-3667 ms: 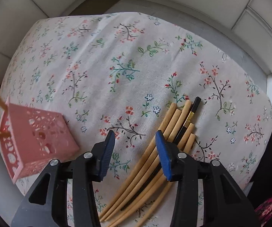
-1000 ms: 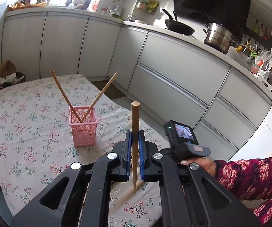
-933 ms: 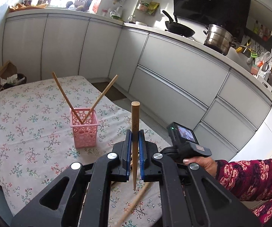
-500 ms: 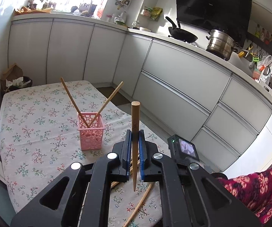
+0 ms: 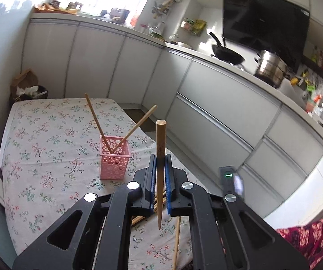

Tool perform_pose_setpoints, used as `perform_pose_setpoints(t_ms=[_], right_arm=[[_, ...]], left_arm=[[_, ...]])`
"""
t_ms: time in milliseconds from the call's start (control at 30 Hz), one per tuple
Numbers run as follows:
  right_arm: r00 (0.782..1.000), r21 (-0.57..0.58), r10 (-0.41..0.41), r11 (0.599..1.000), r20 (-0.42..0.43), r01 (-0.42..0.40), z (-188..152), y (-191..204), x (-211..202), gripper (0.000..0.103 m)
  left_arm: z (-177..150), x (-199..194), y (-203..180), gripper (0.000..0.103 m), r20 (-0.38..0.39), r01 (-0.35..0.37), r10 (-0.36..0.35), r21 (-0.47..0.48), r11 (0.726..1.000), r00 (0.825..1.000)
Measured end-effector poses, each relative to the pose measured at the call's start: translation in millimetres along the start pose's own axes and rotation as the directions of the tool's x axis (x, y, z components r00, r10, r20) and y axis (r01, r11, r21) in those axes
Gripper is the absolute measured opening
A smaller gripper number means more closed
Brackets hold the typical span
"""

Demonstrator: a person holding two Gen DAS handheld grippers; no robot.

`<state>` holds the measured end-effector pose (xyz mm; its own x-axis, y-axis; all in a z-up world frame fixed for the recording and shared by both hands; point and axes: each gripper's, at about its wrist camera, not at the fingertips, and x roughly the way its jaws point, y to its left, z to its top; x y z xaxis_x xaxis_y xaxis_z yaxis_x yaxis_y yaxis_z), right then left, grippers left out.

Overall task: Organize utensils
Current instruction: 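Carry both chopsticks over the pink holder, drop them in, open both tools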

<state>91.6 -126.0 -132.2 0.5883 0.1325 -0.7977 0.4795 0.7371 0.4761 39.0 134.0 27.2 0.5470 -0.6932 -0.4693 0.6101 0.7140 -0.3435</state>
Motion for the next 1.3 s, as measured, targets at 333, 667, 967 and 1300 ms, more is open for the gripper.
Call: perform_pose_setpoints(t_ms=[333, 667, 967, 1300], right_arm=[[0.891, -0.281, 0.161, 0.959, 0.424, -0.039, 19, 7, -128, 0.008], [0.803, -0.335, 0.247, 0.94, 0.543, -0.063, 57, 13, -166, 0.008], [0.771, -0.334, 0.267, 0.94, 0.578, -0.075, 103, 28, -166, 0.008], [0.736, -0.396, 0.338, 0.913, 0.587, -0.103, 117, 65, -159, 0.008]], left_arm=[[10, -1, -17, 0.007, 0.072, -0.08, 0.085, -0.062, 0.995, 0.994], [63, 19, -13, 0.007, 0.166, -0.168, 0.184, -0.11, 0.98, 0.969], [106, 65, 15, 0.007, 0.25, -0.317, 0.339, -0.125, 0.94, 0.907], [60, 89, 39, 0.061, 0.253, -0.378, 0.402, -0.139, 0.915, 0.88]])
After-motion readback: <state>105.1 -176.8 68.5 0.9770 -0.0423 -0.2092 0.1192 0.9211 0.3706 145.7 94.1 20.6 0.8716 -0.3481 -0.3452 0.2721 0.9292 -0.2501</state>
